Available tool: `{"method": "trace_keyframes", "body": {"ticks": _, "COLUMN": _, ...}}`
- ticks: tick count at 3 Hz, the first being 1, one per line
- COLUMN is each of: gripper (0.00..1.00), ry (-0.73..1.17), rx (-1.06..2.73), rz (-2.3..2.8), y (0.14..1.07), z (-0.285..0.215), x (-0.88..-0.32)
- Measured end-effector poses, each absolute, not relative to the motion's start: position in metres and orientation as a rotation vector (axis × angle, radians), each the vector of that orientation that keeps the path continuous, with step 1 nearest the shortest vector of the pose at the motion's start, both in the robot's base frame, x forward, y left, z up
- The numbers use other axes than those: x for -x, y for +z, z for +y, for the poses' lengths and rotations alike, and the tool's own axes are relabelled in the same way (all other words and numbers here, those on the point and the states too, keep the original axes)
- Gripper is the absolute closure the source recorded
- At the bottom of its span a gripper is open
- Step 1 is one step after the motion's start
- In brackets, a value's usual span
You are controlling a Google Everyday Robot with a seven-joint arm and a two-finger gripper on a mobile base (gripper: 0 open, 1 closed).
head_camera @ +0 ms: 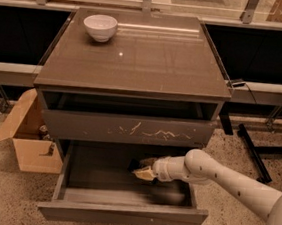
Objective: Place rxbar blueberry into middle drawer
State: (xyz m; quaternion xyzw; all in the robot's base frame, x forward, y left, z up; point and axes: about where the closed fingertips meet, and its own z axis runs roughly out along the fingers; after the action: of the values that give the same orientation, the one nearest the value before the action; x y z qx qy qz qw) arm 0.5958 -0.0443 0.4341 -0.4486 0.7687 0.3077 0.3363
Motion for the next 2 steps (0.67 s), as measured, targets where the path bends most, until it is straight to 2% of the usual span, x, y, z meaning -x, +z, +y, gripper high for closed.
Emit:
{"method": "trace_keyframes", "body": {"ticks": 1, "gripper": 0.32, "ry": 0.811, "rx": 1.144, "rz": 2.014, "y": 0.429, "z": -0.049, "x": -0.601}}
{"method": "trace_keyframes", "body": {"ticks": 2, "gripper": 0.02, "ry": 0.801, "rx": 1.106, "rz": 2.006, "y": 0.439, "z": -0.061, "x": -0.595}}
